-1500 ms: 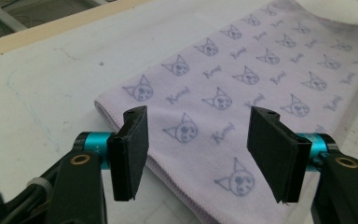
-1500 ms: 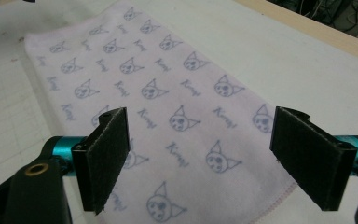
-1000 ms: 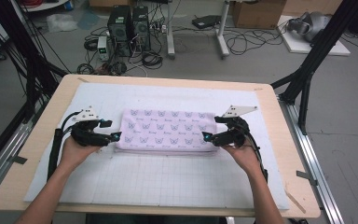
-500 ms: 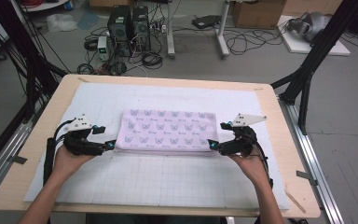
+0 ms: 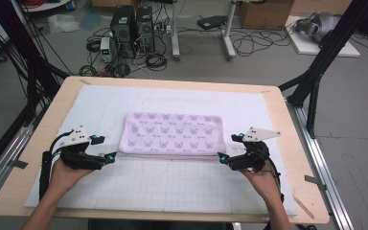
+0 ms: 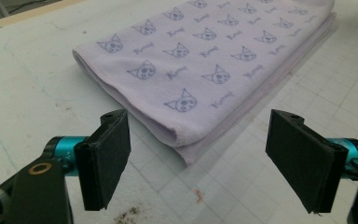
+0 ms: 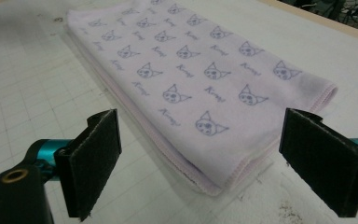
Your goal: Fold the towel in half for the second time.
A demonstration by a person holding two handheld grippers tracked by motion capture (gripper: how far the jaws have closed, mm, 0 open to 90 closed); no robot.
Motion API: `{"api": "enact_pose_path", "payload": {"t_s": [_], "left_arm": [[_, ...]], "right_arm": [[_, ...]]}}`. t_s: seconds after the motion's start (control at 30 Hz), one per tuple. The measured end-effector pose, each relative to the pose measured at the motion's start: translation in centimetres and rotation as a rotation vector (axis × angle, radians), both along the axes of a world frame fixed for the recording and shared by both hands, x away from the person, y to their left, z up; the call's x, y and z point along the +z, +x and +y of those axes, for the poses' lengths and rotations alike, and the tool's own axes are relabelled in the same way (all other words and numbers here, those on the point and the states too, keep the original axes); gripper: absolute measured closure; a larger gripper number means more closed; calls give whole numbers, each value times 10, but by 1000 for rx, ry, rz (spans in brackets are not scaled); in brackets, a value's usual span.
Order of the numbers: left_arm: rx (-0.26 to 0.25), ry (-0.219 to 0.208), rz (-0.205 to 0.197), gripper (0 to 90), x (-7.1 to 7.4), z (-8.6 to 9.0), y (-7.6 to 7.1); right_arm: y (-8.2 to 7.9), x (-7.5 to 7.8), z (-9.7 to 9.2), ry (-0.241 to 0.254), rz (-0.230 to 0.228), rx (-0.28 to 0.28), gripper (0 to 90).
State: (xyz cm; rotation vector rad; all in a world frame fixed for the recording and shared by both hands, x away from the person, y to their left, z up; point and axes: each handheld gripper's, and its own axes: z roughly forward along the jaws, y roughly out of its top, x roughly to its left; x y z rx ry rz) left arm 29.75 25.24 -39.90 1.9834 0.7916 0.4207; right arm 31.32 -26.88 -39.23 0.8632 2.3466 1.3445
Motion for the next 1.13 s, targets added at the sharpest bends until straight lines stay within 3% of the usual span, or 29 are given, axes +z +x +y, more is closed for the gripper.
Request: {"api": "enact_pose_path", "payload": {"t_s": [0.27,0.73,1.13], "left_arm": [[2,3,-5,211,-3,4,-13],[13,12,-3,172,-9,6,-24],[5,4,-2,158,-13,7,-34]], "right_arm": [[-15,-3,-2,36,-7,-1,119],[-41,-15,-17,33,-14,-62,117],[-60,-17,-18,34,-31,-64,117]]}}
